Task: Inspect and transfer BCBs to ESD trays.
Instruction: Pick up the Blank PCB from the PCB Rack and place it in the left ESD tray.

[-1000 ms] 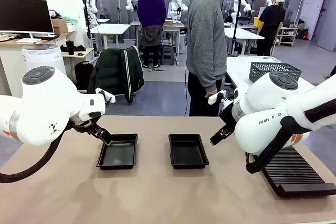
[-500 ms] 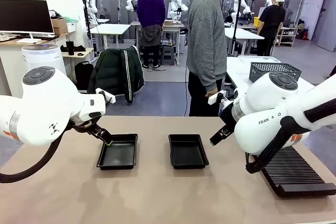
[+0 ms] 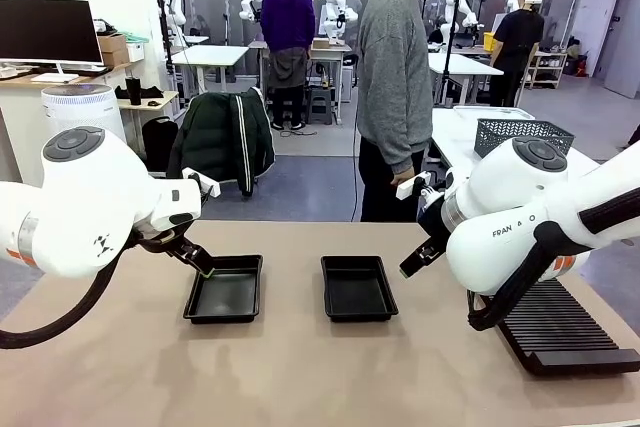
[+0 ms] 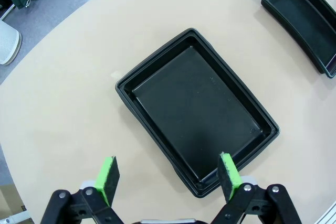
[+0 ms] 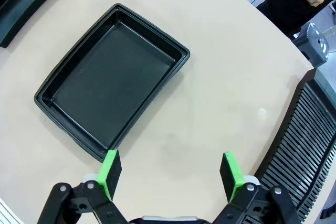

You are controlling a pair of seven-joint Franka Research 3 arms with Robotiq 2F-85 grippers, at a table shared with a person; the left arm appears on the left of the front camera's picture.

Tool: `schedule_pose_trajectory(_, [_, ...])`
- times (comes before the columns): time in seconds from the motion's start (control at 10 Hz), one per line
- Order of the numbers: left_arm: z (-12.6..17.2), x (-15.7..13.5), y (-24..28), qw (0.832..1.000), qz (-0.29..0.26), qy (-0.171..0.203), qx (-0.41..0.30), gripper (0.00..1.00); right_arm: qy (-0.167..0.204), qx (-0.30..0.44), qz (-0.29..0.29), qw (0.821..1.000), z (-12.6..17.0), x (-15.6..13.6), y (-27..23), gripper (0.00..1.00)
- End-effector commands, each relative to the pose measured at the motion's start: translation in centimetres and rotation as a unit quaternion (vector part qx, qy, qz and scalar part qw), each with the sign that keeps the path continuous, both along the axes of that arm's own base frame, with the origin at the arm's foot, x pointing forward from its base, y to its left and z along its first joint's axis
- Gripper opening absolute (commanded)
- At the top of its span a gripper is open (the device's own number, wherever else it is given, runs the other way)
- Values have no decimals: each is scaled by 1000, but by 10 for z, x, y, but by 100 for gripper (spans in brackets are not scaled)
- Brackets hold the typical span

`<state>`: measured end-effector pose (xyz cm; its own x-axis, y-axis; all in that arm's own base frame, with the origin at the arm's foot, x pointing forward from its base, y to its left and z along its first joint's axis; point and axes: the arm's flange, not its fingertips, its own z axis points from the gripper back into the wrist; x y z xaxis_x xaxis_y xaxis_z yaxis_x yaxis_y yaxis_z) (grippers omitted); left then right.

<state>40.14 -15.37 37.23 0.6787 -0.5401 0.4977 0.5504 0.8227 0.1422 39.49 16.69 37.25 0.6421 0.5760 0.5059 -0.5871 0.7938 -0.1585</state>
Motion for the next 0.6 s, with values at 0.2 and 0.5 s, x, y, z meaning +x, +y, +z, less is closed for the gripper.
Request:
schedule_pose_trajectory(0.2, [14,-4,13,999,-20,20,-36,100,40,48,-16,998,42,-23,-26,100])
schedule_pose_trajectory(0.5, [56,-6,45,983,-75,83,-146,100,73,135,-24,988,83,-40,-66,100])
